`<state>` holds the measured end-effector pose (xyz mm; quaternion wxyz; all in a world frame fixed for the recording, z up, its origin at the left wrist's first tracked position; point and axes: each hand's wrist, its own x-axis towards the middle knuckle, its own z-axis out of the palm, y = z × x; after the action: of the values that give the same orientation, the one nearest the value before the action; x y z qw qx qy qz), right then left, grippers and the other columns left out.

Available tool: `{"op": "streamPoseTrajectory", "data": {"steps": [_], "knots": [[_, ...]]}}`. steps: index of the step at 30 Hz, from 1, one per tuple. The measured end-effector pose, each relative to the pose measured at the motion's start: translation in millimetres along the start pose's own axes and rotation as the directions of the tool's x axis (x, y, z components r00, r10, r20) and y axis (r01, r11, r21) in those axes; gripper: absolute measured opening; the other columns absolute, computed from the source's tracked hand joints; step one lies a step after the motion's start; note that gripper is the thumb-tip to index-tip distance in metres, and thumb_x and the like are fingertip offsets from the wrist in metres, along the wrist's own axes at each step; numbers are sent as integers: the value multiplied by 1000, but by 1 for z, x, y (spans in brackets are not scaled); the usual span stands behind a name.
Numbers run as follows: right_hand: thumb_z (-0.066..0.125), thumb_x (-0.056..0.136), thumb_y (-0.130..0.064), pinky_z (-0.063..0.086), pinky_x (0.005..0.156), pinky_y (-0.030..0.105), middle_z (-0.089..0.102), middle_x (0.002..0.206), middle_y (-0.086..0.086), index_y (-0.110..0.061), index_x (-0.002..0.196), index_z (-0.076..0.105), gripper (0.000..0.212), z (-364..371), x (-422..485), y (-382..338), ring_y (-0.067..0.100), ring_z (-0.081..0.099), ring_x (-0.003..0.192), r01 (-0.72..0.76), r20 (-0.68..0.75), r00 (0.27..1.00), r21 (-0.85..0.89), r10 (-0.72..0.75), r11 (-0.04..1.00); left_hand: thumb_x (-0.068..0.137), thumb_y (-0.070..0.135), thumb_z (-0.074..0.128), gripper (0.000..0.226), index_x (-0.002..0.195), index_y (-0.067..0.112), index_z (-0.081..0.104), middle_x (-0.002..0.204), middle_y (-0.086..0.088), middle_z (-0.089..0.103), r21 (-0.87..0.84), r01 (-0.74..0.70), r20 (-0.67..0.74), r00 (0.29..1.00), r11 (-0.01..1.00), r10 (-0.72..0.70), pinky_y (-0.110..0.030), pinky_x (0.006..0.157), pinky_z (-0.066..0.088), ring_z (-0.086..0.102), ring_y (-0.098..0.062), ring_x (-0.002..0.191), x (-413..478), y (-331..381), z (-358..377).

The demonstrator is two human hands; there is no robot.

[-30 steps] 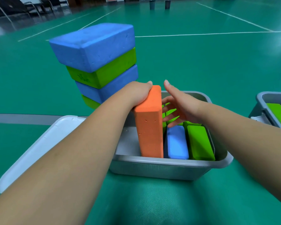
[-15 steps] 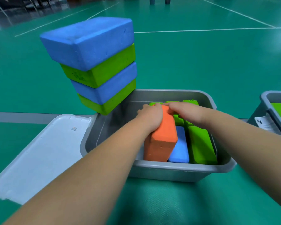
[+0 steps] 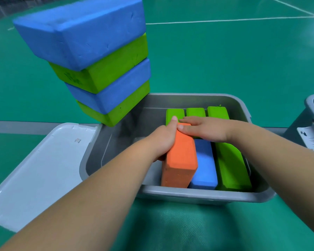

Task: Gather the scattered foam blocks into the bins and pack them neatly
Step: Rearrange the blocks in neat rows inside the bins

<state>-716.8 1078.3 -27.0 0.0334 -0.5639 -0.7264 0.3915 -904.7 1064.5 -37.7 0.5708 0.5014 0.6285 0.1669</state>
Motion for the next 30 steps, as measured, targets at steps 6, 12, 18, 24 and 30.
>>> {"op": "streamPoseTrajectory", "data": {"steps": [6,12,18,24,30], "knots": [[38,75,-96,4,128,46,8,171,-11,-34,164,16,111,-1,15,6,14,0,158,-83,50,994,-216,96,973,100,73,35,68,118,15,65,104,-14,76,-90,24,76,997,996,-18,-50,88,62,76,-33,98,21,-23,0],[39,84,-86,2,128,45,-5,173,-1,-27,166,1,107,12,26,-9,28,-5,159,-157,20,983,-435,184,887,66,105,32,103,150,46,36,145,-6,60,-20,5,87,996,1000,-3,-57,105,51,64,-28,126,50,-56,10],[55,80,-83,6,128,42,-10,172,3,-24,166,4,116,7,4,-12,24,-2,159,-96,74,988,-415,139,905,89,86,35,66,139,44,43,122,-12,69,-2,47,241,969,999,-45,-67,79,58,70,-40,109,24,-34,-3],[64,63,-90,10,128,49,-17,171,5,-17,164,-7,143,18,5,-25,31,-3,158,-126,104,963,-644,249,755,89,69,65,65,145,49,39,145,4,59,-53,114,433,898,992,-80,-65,89,57,66,-40,122,28,-48,-11],[69,64,-84,12,127,52,-24,169,3,-17,162,-17,147,34,21,-11,37,-8,157,-127,48,979,-606,196,785,102,53,57,46,144,51,38,131,-2,70,-49,11,337,942,999,6,-61,93,56,72,-31,111,42,-59,-5]]}}
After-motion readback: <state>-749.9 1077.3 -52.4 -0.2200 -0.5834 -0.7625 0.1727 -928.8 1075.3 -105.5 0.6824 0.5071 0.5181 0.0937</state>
